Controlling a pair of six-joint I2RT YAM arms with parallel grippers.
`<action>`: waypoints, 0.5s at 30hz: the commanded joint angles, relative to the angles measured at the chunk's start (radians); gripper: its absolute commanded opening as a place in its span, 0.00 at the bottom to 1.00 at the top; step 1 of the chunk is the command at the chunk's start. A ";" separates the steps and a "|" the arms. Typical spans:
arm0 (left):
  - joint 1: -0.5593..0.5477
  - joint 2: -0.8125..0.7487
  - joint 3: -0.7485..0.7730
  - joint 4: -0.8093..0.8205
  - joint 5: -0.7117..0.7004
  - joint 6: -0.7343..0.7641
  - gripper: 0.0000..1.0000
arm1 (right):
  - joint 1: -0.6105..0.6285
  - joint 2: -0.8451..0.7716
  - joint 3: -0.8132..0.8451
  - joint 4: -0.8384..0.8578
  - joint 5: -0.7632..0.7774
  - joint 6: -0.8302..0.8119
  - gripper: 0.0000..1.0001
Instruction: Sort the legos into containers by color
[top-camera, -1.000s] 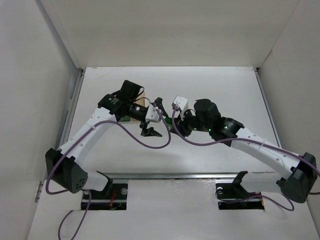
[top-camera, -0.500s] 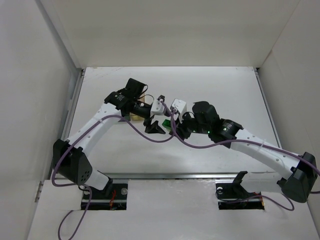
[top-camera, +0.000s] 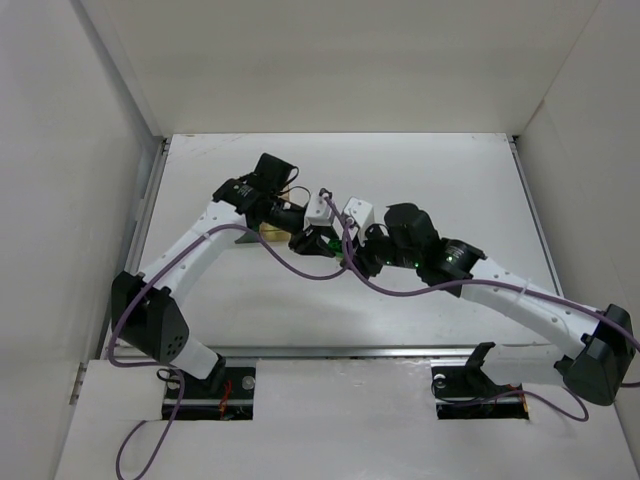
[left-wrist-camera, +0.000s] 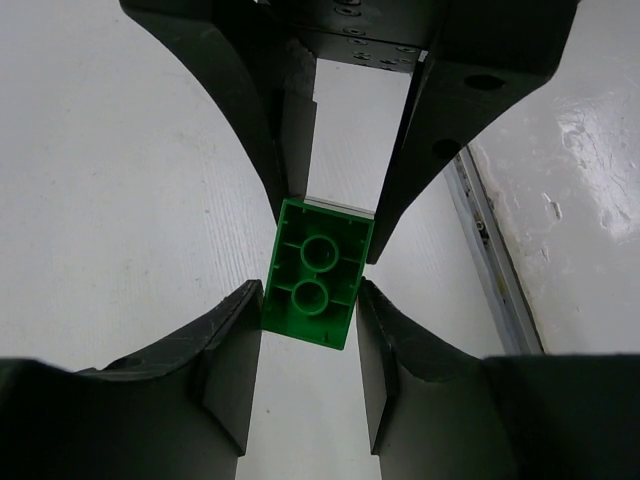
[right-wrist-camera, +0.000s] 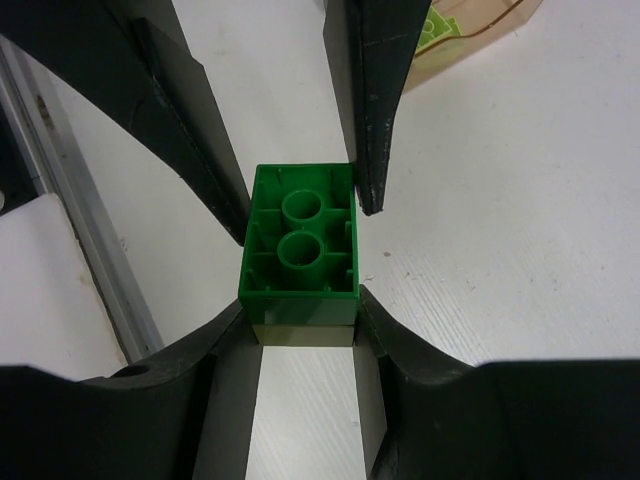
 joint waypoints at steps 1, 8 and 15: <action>0.000 0.000 0.050 -0.012 -0.006 -0.001 0.00 | 0.011 -0.032 -0.013 0.049 0.002 -0.002 0.00; 0.155 0.011 0.058 0.287 -0.030 -0.407 0.00 | 0.011 0.005 -0.108 0.072 0.050 0.063 0.00; 0.279 -0.070 -0.102 0.522 -0.112 -0.696 0.00 | 0.011 0.064 -0.173 0.213 0.102 0.122 0.00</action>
